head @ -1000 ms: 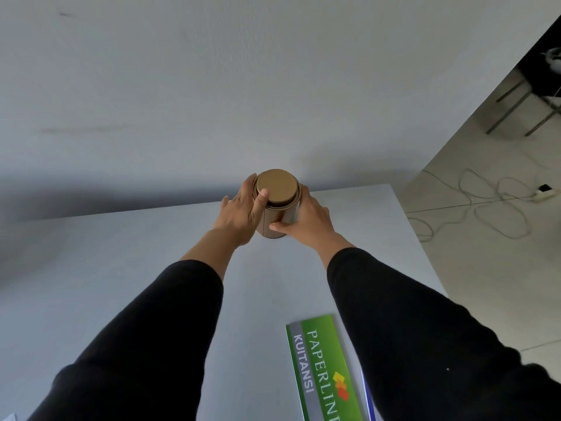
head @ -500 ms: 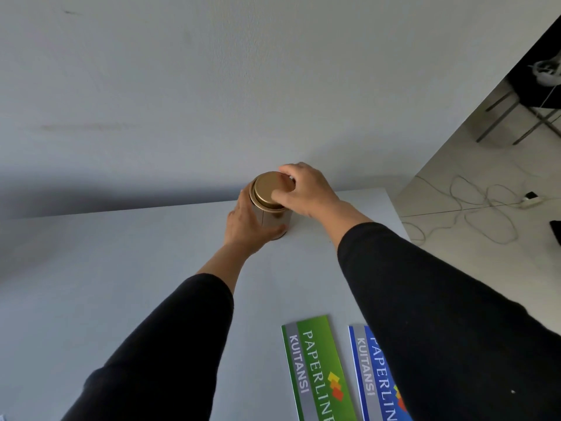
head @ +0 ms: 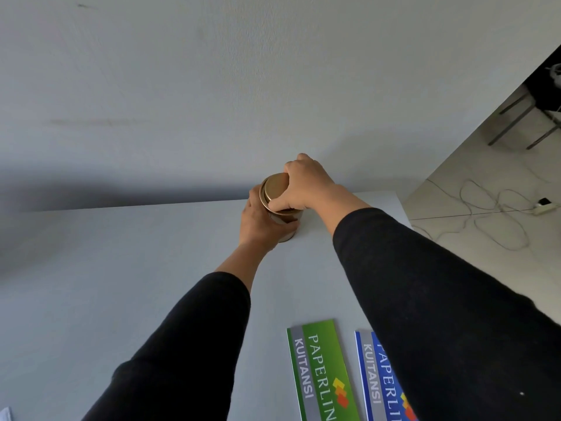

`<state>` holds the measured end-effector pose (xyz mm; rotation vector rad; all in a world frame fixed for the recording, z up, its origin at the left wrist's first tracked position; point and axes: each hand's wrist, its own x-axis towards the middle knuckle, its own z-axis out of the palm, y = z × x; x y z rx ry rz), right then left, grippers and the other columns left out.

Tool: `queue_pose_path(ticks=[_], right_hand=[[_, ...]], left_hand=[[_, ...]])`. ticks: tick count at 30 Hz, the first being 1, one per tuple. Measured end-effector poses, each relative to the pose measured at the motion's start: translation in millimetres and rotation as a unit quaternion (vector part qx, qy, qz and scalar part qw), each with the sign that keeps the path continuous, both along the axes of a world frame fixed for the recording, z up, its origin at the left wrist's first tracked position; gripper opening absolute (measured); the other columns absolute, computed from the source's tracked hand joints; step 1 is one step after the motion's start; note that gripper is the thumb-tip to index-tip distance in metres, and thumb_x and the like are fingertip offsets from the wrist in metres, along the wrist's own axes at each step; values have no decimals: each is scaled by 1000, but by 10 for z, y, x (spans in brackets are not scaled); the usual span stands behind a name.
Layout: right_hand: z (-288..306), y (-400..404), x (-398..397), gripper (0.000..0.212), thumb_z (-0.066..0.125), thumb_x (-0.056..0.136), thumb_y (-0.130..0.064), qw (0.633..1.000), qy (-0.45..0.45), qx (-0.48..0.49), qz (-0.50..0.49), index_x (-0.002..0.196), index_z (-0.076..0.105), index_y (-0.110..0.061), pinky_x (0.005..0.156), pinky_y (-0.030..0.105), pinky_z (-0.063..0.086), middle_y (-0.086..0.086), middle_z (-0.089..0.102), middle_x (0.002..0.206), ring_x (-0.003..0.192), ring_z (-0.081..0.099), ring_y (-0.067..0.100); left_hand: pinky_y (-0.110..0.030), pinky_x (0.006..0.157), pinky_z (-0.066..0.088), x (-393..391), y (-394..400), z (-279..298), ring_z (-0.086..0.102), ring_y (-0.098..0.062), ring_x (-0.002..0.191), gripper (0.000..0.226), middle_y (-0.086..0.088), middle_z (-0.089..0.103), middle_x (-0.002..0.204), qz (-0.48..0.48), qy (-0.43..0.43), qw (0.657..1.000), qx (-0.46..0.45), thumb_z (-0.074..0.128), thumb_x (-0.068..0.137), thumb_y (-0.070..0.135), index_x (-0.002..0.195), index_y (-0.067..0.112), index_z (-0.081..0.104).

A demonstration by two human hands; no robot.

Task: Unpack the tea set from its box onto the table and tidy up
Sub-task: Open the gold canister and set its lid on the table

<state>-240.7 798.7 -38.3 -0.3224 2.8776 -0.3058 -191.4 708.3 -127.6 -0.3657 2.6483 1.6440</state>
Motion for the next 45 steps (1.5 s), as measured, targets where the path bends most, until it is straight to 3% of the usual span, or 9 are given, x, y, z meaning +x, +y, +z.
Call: queue_pose_path(ticks=[6,13,18,21,24,30,34,40,45], right_hand=[[80,42,-48,54,79,61,-40,998,-35,-44,-11,102,65,-7,80,33,53,6,51,111,100,57,23],[158,117,-57,51,77,66,-38,993,-66,-90,-42,107,66,-9,85,36,55,6,63,112,100,62,21],[139,223,26,61,78,68,-40,987,-14,-143,-74,119,59,-13,84,27,47,3,49,116,104,51,17],[127,321,125,68,77,66,-43,986,22,-135,-95,124,54,-16,91,30,46,3,45,120,115,47,20],[91,396,316,73,77,64,-46,983,35,-127,-130,126,52,-16,94,35,48,3,43,123,116,46,22],[-134,419,835,72,75,67,-45,975,13,-127,-179,128,51,-14,95,32,47,4,42,126,115,51,22],[-484,343,1161,71,74,68,-49,978,-37,-89,-185,124,53,-10,96,35,46,7,42,123,112,53,27],[-959,151,1492,76,74,73,-49,980,-96,-52,-168,129,47,-5,97,36,44,12,40,128,117,50,30],[-1092,42,1516,74,75,75,-44,982,-83,-54,-164,129,45,-4,96,35,44,12,39,129,117,49,30]], left_hand=[[-20,81,38,-7,-5,-56,53,-15,114,88,5,56,123,-2,8,1000,-30,84,62,28,134,21,35],[-20,80,42,-11,2,-85,56,-13,111,88,7,57,120,-7,5,999,-33,84,58,32,132,23,37],[-23,79,43,-19,-32,-65,55,-16,114,87,6,56,123,-23,0,999,-37,85,60,32,132,23,37],[-32,94,45,70,-111,-109,46,-22,128,104,2,46,140,-43,-40,995,-79,88,59,35,143,19,28],[-40,111,34,289,-200,-216,31,-28,141,115,-5,25,156,-98,-107,974,-172,83,68,40,152,12,10],[-46,119,20,723,-333,-433,9,-24,149,103,-6,11,160,-174,-148,932,-281,74,79,33,152,9,5],[-43,113,27,909,-432,-512,14,-21,146,91,-4,17,157,-181,-146,916,-327,71,81,39,149,9,19],[-39,115,25,1007,-638,-529,14,-20,147,81,-2,12,159,-228,-138,909,-321,64,88,27,151,8,16],[-37,116,26,1006,-663,-538,14,-19,147,80,-2,10,159,-236,-131,906,-326,62,90,24,152,9,13]])
